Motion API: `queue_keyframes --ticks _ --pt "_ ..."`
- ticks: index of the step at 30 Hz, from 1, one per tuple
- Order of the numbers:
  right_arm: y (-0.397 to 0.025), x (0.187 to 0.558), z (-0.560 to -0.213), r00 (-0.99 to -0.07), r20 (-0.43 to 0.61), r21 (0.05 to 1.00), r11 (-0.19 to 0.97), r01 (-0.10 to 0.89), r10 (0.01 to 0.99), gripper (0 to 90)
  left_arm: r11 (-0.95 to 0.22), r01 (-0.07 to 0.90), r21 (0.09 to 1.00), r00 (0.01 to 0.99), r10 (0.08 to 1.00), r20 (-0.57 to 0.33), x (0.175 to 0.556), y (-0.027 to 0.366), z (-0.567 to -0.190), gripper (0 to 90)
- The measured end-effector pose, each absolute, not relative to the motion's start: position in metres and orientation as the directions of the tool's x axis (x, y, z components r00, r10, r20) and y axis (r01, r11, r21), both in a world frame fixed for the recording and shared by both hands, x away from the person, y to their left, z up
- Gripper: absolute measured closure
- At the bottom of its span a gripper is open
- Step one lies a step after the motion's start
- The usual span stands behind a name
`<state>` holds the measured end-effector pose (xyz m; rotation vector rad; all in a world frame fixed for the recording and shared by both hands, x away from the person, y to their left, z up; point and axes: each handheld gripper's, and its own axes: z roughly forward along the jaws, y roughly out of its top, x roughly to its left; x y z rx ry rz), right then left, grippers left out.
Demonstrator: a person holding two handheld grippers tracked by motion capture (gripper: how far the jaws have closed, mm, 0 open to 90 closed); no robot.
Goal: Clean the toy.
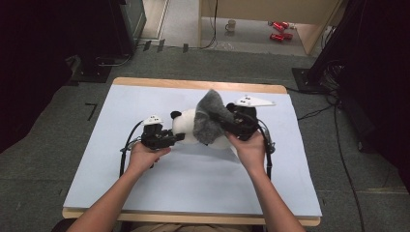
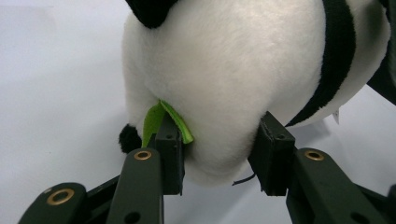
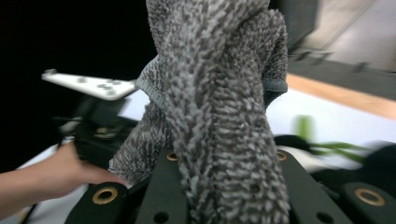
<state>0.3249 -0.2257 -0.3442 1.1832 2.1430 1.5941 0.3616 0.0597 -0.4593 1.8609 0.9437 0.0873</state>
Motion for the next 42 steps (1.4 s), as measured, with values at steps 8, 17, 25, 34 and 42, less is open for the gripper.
queue_keyframes --ticks 8,17,25,34,42 --pt "-0.176 0.342 -0.382 -0.683 0.255 0.822 0.22 0.526 0.684 80.2 -0.201 0.542 0.816 0.701 0.643 -0.308 0.355 0.058 -0.462 59.6" --pt "-0.201 0.348 -0.388 -0.642 0.19 0.792 0.271 0.548 0.743 79.5 -0.201 0.536 0.82 0.71 0.633 -0.308 0.357 0.061 -0.464 59.4" --pt "-0.247 0.34 -0.37 -0.566 0.189 0.793 0.215 0.57 0.802 79.4 -0.214 0.541 0.813 0.718 0.621 -0.315 0.364 0.062 -0.462 58.9" --pt "-0.272 0.339 -0.377 -0.543 0.15 0.794 0.227 0.565 0.826 79.5 -0.265 0.499 0.825 0.773 0.567 -0.285 0.375 0.065 -0.461 34.9" --pt "-0.274 0.344 -0.379 -0.548 0.17 0.799 0.211 0.563 0.819 79.3 -0.283 0.411 0.867 0.836 0.497 -0.234 0.385 0.066 -0.47 26.5"
